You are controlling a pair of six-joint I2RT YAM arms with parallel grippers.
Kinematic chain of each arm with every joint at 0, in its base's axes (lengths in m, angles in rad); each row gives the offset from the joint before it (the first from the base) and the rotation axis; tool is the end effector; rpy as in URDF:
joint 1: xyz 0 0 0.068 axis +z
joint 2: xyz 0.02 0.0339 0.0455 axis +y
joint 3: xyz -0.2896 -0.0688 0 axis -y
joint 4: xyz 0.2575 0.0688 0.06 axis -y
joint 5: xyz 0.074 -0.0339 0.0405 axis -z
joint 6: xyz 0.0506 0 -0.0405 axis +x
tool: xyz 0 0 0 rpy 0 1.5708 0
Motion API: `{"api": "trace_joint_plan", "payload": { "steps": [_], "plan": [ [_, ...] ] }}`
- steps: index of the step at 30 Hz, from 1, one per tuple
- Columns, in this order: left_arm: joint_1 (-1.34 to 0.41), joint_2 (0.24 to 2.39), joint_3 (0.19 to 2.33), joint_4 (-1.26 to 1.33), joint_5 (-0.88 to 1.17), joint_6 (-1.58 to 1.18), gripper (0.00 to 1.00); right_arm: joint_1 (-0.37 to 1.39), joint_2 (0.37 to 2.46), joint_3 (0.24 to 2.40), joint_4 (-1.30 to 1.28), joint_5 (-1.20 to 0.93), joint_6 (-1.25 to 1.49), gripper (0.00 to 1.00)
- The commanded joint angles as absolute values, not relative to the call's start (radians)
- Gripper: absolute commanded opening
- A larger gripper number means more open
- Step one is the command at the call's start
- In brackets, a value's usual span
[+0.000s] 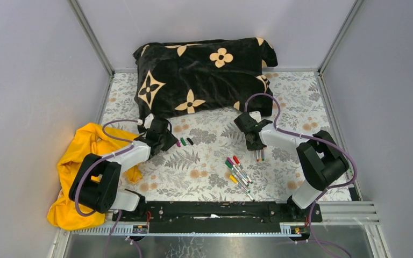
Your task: Open the pen caps
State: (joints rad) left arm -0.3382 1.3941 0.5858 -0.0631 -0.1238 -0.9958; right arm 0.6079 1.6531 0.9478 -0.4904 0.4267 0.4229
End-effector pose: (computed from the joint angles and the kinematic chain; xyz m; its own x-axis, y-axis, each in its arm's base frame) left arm 0.2571 -0.0838 0.1588 -0.6060 -0.6697 -0.4294 -0.4675 0.7365 -0.4888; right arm 0.2769 0.1672 0.1692 -0.8588 -0.1424 -0.4921 -0.0472 0.9785 -0.2008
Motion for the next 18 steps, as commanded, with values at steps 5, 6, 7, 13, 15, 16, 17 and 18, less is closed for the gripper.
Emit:
{"api": "trace_joint_plan", "payload": {
  "steps": [5,6,7,13,15,16,17,18],
  "plan": [
    [-0.334,1.358,0.568,-0.071,-0.154,-1.002,0.37,0.588,1.674,1.004,-0.470,0.436,0.415,0.15],
    [-0.334,1.357,0.567,-0.071,-0.154,-1.003,0.37,0.586,1.677,1.005,-0.469,0.437,0.414,0.15],
    [-0.334,1.354,0.565,-0.069,-0.154,-1.004,0.37,0.585,1.679,1.007,-0.468,0.435,0.413,0.16],
    [-0.334,1.351,0.564,-0.068,-0.146,-1.005,0.37,0.582,1.696,1.008,-0.464,0.432,0.413,0.21],
    [-0.335,1.348,0.565,-0.067,-0.143,-1.006,0.37,0.580,1.698,1.004,-0.462,0.431,0.413,0.24],
    [-0.335,1.347,0.565,-0.068,-0.143,-1.005,0.37,0.580,1.698,1.002,-0.459,0.429,0.414,0.24],
    [-0.336,1.345,0.564,-0.068,-0.144,-1.005,0.37,0.579,1.698,1.000,-0.458,0.428,0.414,0.24],
    [-0.336,1.345,0.562,-0.068,-0.144,-1.005,0.37,0.577,1.698,0.999,-0.456,0.426,0.415,0.25]
  ]
}}
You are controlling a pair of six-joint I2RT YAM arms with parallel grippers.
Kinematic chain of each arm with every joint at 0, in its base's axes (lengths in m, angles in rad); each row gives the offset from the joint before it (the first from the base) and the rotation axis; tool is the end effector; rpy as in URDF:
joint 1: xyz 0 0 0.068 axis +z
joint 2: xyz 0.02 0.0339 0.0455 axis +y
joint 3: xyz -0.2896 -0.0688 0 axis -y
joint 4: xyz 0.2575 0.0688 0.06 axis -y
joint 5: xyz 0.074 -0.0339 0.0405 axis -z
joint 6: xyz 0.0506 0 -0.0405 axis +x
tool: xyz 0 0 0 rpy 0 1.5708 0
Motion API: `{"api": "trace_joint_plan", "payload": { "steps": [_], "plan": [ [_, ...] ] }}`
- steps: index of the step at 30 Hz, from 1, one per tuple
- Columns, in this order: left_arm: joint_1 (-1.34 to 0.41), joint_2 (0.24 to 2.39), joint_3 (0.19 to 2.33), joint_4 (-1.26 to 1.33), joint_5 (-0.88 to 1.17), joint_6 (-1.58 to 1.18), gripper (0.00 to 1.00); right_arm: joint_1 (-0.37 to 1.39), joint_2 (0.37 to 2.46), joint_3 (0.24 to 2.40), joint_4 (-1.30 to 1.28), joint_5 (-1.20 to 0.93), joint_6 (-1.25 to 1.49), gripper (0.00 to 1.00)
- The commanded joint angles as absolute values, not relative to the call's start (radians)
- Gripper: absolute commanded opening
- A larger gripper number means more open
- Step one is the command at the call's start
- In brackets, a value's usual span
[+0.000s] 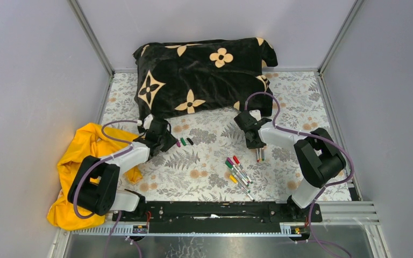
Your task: Open the pen caps
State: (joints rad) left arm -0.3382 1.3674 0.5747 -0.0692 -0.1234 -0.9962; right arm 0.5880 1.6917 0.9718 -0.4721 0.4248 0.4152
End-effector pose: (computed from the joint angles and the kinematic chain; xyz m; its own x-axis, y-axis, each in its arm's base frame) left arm 0.2529 -0.0823 0.1616 -0.6021 -0.6713 -0.4322 -0.4632 0.7347 -0.4957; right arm 0.2882 0.1671 0.1647 -0.8601 -0.1317 -0.4928 -0.0346 0.9789 -0.2012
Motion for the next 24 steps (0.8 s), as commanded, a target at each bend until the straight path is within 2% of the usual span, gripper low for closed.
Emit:
{"api": "trace_joint_plan", "payload": {
  "steps": [1,13,24],
  "plan": [
    [-0.336,1.344,0.563,-0.068,-0.143,-1.006,0.37,0.575,1.698,0.999,-0.456,0.425,0.416,0.27],
    [-0.337,1.339,0.558,-0.064,-0.141,-1.012,0.37,0.573,1.669,1.007,-0.467,0.426,0.411,0.28],
    [-0.340,1.287,0.559,-0.079,-0.135,-1.011,0.37,0.604,1.487,1.044,-0.550,0.377,0.370,0.31]
  ]
}}
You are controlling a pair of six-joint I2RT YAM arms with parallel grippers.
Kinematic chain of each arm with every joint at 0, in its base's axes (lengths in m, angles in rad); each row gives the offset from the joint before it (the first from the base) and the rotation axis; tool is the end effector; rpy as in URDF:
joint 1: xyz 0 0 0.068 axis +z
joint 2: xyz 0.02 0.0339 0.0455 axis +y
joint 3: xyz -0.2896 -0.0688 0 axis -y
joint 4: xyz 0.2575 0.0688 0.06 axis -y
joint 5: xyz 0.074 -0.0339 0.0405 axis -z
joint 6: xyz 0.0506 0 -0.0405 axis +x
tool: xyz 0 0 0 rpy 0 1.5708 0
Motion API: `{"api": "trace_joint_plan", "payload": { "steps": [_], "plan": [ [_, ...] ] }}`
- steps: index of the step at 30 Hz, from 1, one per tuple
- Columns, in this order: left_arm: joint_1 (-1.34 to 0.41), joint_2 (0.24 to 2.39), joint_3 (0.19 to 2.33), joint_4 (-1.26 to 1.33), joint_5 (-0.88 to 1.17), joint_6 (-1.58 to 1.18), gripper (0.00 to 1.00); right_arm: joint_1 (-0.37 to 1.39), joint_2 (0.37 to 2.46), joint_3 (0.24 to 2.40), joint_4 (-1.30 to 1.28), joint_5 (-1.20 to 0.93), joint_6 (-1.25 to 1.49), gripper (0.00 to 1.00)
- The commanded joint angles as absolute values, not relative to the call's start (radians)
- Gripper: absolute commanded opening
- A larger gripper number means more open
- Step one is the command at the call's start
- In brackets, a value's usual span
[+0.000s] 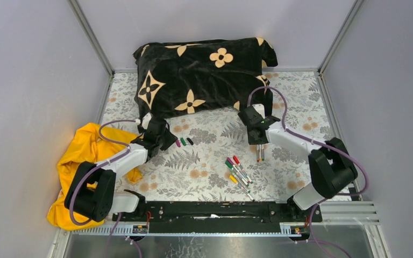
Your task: Open the pen caps
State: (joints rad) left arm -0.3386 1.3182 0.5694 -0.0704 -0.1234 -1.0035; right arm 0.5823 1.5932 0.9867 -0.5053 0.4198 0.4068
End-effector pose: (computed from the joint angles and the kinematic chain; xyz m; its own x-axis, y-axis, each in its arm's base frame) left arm 0.2491 -0.0811 0.1718 -0.5815 -0.6826 -0.4427 -0.4466 0.7227 -0.5275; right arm 0.2832 0.1618 0.1978 -0.8267 -0.1117 -0.5515 -0.0264 0.9867 -0.1603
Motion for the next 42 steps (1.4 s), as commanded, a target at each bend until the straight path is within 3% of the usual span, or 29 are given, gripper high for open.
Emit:
{"api": "trace_joint_plan", "payload": {
  "steps": [1,9,20,29,42],
  "plan": [
    [-0.341,1.279,0.561,-0.080,-0.129,-1.009,0.38,0.616,1.476,1.050,-0.564,0.363,0.360,0.32],
    [-0.360,1.231,0.568,-0.081,-0.076,-1.002,0.48,0.754,1.450,1.040,-0.674,0.253,0.328,0.40],
    [-0.393,1.189,0.550,-0.015,0.036,-1.014,0.61,0.819,1.457,0.917,-0.624,0.143,0.355,0.42],
    [-0.412,1.180,0.536,-0.005,0.050,-1.019,0.67,0.849,1.474,0.867,-0.589,0.123,0.381,0.43],
    [-0.414,1.158,0.527,0.027,0.046,-1.025,0.67,0.857,1.540,0.848,-0.558,0.154,0.397,0.43]
  ]
}}
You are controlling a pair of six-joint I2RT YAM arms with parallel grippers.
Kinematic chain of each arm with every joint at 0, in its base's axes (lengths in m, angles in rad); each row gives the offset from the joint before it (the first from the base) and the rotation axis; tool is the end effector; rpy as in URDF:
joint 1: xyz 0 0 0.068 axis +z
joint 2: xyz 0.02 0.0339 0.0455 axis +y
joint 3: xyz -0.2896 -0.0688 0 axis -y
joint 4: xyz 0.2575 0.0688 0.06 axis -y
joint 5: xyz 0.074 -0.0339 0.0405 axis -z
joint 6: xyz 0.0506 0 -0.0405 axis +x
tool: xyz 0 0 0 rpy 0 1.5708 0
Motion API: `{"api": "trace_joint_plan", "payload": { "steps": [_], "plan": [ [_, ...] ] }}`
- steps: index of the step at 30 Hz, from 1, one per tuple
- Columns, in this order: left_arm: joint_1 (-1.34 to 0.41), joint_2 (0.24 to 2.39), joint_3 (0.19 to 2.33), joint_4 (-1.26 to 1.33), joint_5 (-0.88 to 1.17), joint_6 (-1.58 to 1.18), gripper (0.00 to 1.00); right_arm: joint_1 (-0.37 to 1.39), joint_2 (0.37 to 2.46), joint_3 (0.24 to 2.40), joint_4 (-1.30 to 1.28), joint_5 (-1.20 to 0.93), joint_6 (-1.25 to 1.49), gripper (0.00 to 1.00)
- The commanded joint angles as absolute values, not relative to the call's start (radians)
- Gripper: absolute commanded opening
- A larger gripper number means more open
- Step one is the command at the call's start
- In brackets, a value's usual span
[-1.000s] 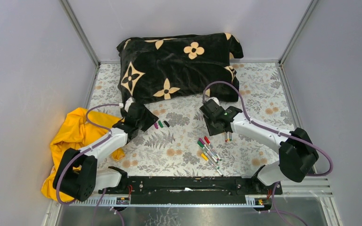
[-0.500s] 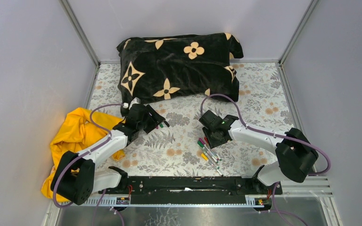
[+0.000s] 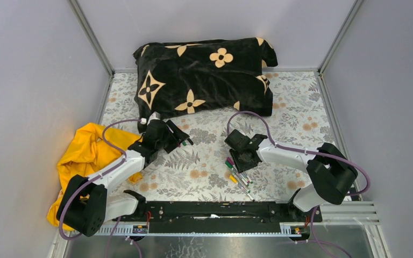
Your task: Open the pen caps
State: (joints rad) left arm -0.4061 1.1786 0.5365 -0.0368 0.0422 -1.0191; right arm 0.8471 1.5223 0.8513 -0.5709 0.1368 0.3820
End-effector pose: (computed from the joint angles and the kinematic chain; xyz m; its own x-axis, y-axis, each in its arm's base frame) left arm 0.2273 -0.1001 0.1967 -0.6642 -0.6406 -0.3854 -0.2686 0.6855 -0.6767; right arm 0.1939 0.2090 0.1722 -0.8474 -0.4012 -0.3478 -0.4282 0.9037 0.0006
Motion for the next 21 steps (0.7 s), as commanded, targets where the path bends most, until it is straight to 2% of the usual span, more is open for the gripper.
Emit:
{"api": "trace_joint_plan", "payload": {
  "steps": [1,21],
  "plan": [
    [-0.414,1.157,0.526,0.027,0.046,-1.025,0.67,0.857,1.541,0.850,-0.556,0.155,0.396,0.43],
    [-0.415,1.156,0.517,0.037,0.038,-1.034,0.67,0.856,1.476,0.877,-0.580,0.217,0.405,0.42]
  ]
}}
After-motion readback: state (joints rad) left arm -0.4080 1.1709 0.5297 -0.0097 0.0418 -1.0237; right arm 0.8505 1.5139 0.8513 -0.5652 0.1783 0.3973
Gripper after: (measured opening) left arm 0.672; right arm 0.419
